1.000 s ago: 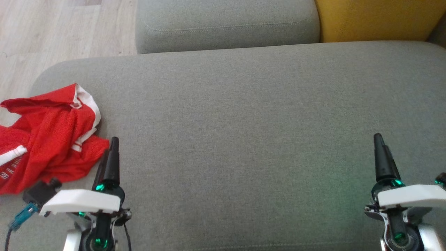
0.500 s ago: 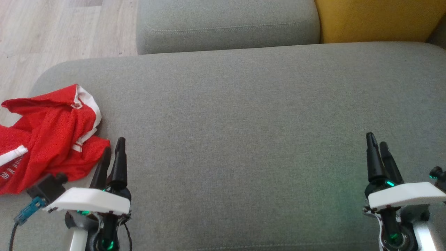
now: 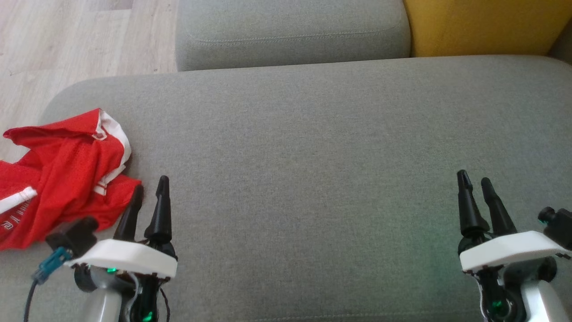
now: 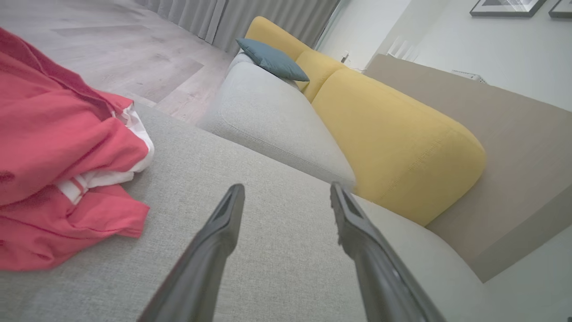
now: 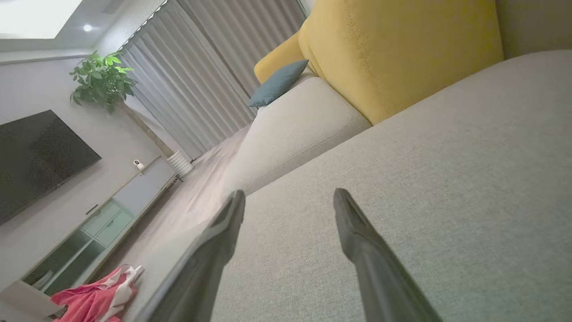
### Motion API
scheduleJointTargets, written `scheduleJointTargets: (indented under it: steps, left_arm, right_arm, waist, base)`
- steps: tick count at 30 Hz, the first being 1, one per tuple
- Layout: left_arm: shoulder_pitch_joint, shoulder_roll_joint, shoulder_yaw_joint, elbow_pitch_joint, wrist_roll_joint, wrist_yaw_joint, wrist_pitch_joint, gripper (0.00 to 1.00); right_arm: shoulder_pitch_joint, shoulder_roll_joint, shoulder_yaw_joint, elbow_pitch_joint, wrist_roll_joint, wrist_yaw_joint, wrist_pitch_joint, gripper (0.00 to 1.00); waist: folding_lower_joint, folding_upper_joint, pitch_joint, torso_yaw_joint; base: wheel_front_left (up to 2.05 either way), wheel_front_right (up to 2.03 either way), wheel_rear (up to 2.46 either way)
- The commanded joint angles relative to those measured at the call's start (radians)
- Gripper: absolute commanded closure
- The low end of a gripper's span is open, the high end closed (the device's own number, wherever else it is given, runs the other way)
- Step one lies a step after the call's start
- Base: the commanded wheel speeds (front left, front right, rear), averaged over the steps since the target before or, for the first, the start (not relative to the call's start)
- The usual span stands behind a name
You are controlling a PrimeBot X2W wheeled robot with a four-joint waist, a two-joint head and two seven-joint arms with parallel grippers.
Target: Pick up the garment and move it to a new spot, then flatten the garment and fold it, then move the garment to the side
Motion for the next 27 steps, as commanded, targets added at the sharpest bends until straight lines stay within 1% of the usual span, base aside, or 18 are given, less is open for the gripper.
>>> scheduleJointTargets:
  steps: [1,19,20,27]
  left_arm:
    - [-0.055,0.024,0.011,-0.044,0.033,0.008,-0.014,0.00]
    - [-0.046,0.041,-0.013,-0.036,0.244,0.039,-0.067,0.00]
    - [-0.046,0.041,-0.013,-0.036,0.244,0.039,-0.067,0.00]
    - [-0.041,0.044,-0.024,-0.014,0.340,0.050,-0.093,0.00]
  right_arm:
    - [-0.032,-0.009,0.017,-0.045,-0.032,0.003,-0.015,0.00]
    - [-0.022,0.003,0.024,-0.048,-0.260,0.003,-0.033,0.00]
    - [-0.022,0.003,0.024,-0.048,-0.260,0.003,-0.033,0.00]
    - [-0.014,0.012,0.023,-0.047,-0.359,0.004,-0.043,0.00]
  waist:
    - [0.0000,0.0000,0.000,0.000]
    - [0.0000,0.0000,-0.003,0.003]
    - [0.0000,0.0000,-0.003,0.003]
    - [0.0000,0.0000,-0.004,0.003]
  base:
    - [0.00,0.00,0.00]
    - [0.00,0.00,0.00]
    - [0.00,0.00,0.00]
    - [0.00,0.00,0.00]
